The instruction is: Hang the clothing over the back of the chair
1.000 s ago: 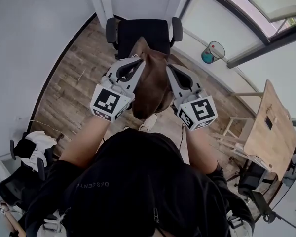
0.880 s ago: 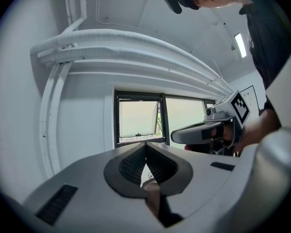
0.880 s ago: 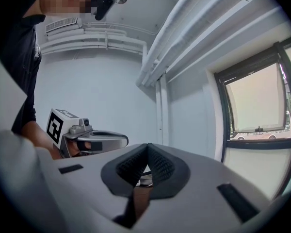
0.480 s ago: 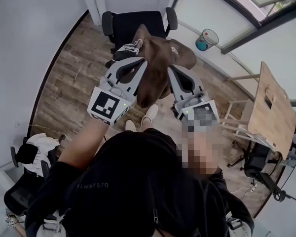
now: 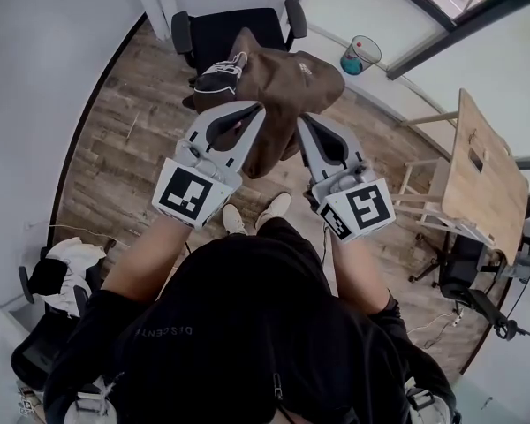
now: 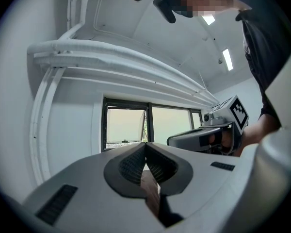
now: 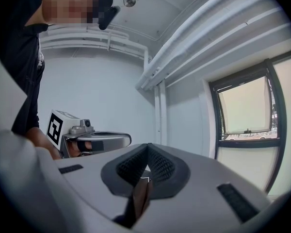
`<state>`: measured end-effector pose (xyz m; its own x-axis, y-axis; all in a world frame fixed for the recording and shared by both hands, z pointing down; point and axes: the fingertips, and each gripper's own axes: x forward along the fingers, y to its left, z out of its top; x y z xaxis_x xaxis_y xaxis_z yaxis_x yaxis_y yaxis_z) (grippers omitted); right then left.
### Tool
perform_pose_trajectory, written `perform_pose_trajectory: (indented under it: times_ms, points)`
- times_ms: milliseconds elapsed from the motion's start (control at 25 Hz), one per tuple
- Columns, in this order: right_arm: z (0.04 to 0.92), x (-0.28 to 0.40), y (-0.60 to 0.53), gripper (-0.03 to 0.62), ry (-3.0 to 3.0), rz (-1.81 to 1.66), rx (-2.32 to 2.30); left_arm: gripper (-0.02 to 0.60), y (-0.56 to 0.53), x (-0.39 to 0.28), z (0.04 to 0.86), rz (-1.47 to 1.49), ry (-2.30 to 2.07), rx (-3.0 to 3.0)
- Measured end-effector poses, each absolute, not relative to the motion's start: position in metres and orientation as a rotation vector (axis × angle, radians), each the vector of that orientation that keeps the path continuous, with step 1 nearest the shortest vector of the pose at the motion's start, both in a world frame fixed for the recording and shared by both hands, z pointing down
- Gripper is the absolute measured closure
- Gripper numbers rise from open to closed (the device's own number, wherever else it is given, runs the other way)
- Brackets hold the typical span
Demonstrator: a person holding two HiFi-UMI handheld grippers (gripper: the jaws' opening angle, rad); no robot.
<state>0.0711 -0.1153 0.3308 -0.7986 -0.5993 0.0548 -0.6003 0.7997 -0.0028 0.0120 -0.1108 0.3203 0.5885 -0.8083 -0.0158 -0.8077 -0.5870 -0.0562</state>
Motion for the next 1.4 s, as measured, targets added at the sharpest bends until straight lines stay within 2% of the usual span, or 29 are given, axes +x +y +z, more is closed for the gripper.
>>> perform_pose_trajectory:
  times_ms: [1400]
  points:
    - [0.319, 0.103, -0.127, 0.589, -3.002, -0.014, 0.771, 0.563, -0.110, 0.044, 0.312, -0.006, 1.603, -2.635]
